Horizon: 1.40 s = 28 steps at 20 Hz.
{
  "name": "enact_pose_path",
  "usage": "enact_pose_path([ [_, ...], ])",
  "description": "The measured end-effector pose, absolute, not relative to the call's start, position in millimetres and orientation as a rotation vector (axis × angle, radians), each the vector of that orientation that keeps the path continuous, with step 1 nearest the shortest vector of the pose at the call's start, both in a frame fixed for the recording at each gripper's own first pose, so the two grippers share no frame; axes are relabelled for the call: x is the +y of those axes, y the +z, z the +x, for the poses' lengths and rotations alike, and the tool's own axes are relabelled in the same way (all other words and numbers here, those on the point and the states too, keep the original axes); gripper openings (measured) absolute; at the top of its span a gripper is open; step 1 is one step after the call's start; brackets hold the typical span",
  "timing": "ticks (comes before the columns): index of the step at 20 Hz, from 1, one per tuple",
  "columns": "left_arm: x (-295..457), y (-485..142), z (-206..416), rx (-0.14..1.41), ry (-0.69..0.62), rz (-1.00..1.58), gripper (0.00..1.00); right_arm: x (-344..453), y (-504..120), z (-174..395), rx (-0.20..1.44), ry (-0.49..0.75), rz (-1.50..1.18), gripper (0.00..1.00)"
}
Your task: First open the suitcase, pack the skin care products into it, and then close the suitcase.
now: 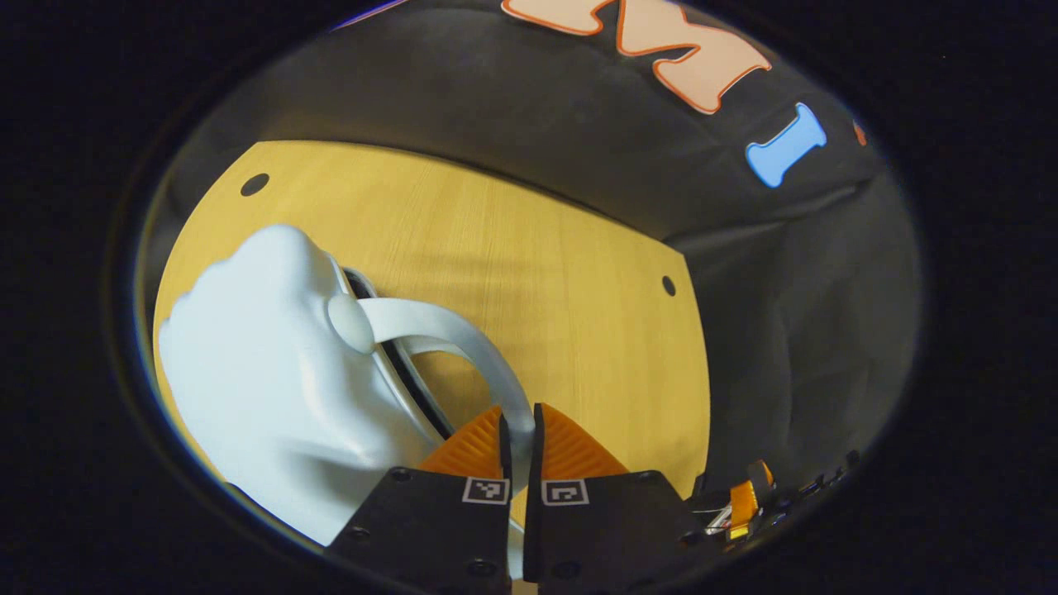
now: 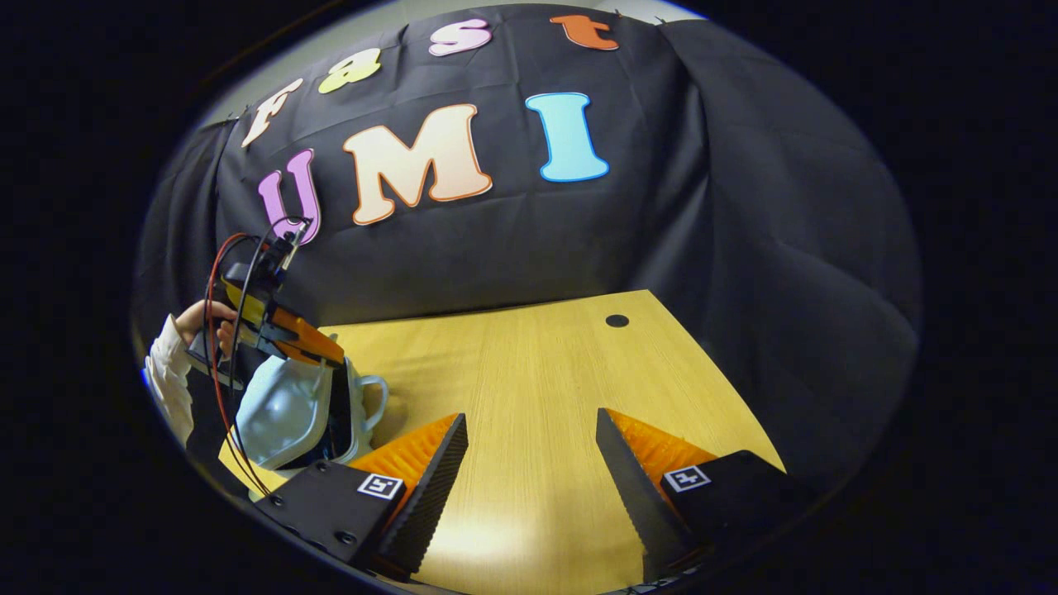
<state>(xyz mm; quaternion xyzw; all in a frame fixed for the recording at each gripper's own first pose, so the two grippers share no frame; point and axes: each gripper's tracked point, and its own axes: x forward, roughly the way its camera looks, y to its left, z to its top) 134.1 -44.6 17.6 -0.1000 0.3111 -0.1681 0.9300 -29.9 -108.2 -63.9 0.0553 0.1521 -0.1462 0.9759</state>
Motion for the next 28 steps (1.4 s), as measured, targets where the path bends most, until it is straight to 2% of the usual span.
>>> enact_pose_path([
  [2,-48,6,140,0.664,-0.311,-0.18,0.01,-114,-63,-32,0.304,-0.302,0.124,0.94],
  [6,-53,-3,139,0.675,-0.258,-0.116,0.05,-120,-59,-33,0.294,-0.293,0.13,0.94],
  [8,-44,-3,128,0.646,-0.203,-0.042,0.13,-119,-55,-32,0.284,-0.275,0.129,0.94],
  [9,-37,1,120,0.621,-0.174,0.007,0.14,-119,-53,-30,0.277,-0.264,0.13,0.98],
  [10,-34,3,114,0.599,-0.149,0.055,0.23,-117,-51,-29,0.272,-0.25,0.133,0.94],
  [11,-31,7,107,0.57,-0.129,0.097,0.36,-115,-51,-28,0.269,-0.237,0.135,0.98],
  [12,-31,9,99,0.54,-0.103,0.132,0.75,-113,-50,-28,0.268,-0.222,0.134,0.98],
  [13,-30,12,90,0.505,-0.075,0.162,0.77,-111,-49,-29,0.266,-0.21,0.131,0.98],
  [14,-29,15,81,0.467,-0.051,0.187,0.87,-109,-48,-29,0.261,-0.198,0.127,0.94],
  [15,-31,17,72,0.429,-0.041,0.2,0.88,-108,-47,-31,0.26,-0.187,0.127,0.98],
  [16,-36,14,58,0.407,-0.046,0.203,0.88,-107,-47,-33,0.261,-0.177,0.13,0.94],
  [19,-42,1,21,0.383,-0.056,0.2,0.87,-105,-49,-42,0.266,-0.16,0.14,0.94],
  [20,-43,-8,11,0.386,-0.047,0.196,0.88,-104,-49,-45,0.265,-0.157,0.143,0.98],
  [22,-51,-26,-3,0.406,-0.05,0.185,0.88,-103,-48,-50,0.257,-0.157,0.142,0.98],
  [23,-53,-35,-9,0.421,-0.047,0.177,0.88,-101,-47,-53,0.255,-0.153,0.142,0.94],
  [25,-54,-50,-15,0.442,-0.045,0.166,0.88,-97,-48,-59,0.262,-0.138,0.135,0.98],
  [28,-55,-68,-20,0.472,-0.029,0.167,0.88,-95,-45,-66,0.255,-0.118,0.116,0.98],
])
